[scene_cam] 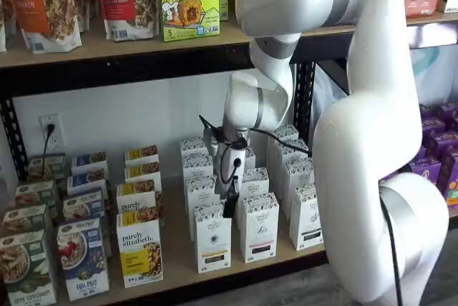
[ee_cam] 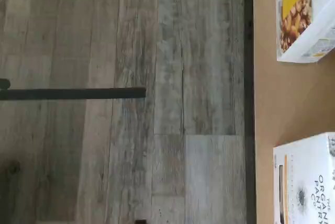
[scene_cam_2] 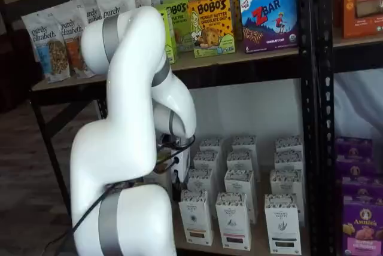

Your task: Pick up the white box with a yellow strip in the middle, on the bottom shelf, the fourth box from the left

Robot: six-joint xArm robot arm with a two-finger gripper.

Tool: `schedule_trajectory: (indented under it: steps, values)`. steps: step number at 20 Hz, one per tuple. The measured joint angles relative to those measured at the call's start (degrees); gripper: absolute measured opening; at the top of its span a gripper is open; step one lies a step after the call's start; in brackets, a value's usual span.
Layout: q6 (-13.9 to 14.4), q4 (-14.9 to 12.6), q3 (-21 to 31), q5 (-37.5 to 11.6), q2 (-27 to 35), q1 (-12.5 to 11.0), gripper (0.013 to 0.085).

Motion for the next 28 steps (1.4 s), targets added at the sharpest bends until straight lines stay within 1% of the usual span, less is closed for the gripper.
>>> schedule_trajectory:
  steps: [1, 2, 3, 7, 11, 16, 18, 20, 22, 25, 28]
  values:
    - [1.04, -1.13, -0.11, 0.14, 0.10, 0.00, 0.0850]
    - [3.05, -3.37, -0.36, 0.28, 0.46, 0.07, 0.0850]
    - [4.13, -4.54, -0.51, 0.12, 0.89, 0.19, 0.0850]
    - [4.73, -4.99, -0.62, -1.20, 1.95, 0.57, 0.0850]
    - [6.18, -6.59, -0.88, -2.60, 2.93, 0.71, 0.0850]
    - [9.25, -10.43, -2.04, -3.92, 4.47, 0.40, 0.0850]
    - [10.79, -12.45, -3.32, -4.02, 5.60, 0.12, 0.0850]
    - [11.24, -13.28, -4.64, -3.62, 6.65, -0.22, 0.0850]
    - [11.30, -13.53, -5.41, -3.38, 7.23, -0.40, 0.0850]
    - [10.94, -13.47, -6.90, -2.64, 8.28, -0.74, 0.0850]
    - [10.13, -12.72, -8.32, -2.16, 9.36, -0.90, 0.0850]
